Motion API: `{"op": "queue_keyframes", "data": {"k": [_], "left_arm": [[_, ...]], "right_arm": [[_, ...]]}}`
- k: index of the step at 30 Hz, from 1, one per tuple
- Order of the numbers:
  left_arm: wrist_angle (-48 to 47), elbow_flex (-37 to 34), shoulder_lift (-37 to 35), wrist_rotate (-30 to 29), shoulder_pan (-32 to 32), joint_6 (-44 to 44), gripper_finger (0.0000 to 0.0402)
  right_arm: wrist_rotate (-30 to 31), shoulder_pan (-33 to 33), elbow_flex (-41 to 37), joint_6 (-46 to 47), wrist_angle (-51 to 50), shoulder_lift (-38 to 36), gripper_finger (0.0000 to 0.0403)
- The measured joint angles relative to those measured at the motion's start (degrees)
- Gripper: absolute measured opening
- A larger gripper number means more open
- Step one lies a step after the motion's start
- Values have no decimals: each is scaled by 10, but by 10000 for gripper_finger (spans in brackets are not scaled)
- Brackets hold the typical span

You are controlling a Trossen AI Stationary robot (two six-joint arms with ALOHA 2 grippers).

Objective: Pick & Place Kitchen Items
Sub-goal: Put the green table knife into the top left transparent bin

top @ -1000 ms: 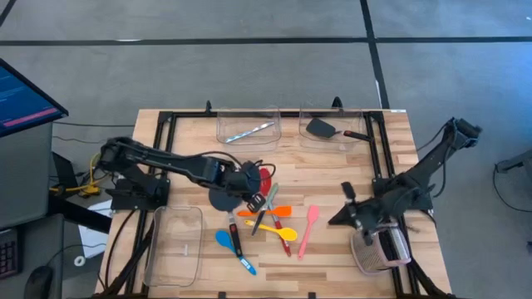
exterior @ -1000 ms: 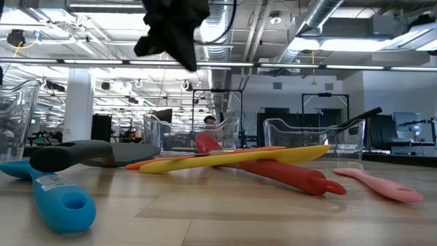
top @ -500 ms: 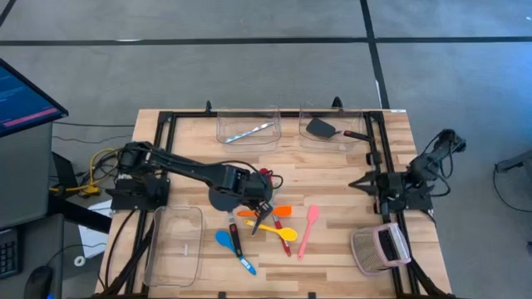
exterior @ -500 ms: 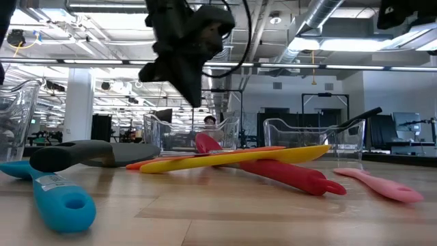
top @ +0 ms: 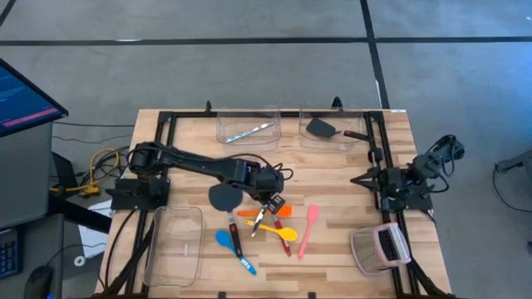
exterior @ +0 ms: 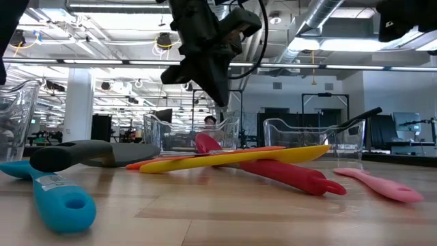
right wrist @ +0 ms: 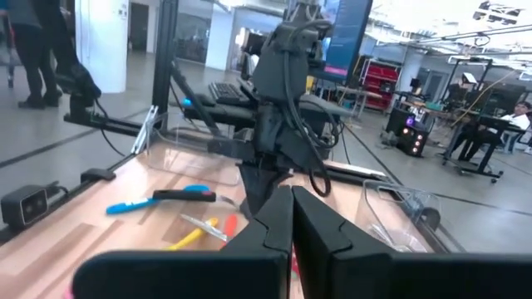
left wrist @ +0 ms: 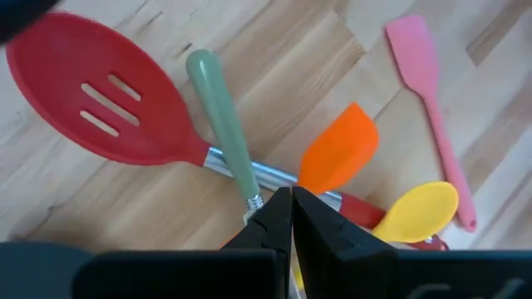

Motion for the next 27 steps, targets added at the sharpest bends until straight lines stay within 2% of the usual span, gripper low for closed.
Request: {"op": "queue_keyframes", "data": {"k": [7, 12, 27], "left_arm": [[-5, 0, 1, 2, 9, 17, 3], [-5, 0, 1, -1, 13, 17, 19], [-16, -5, 2, 2, 21, 35, 157]], "right_arm": [[0, 1, 0, 13, -4, 0, 0], [0, 1, 0, 16, -9, 1, 0], [0, 1, 0, 20, -16, 1, 0]]}}
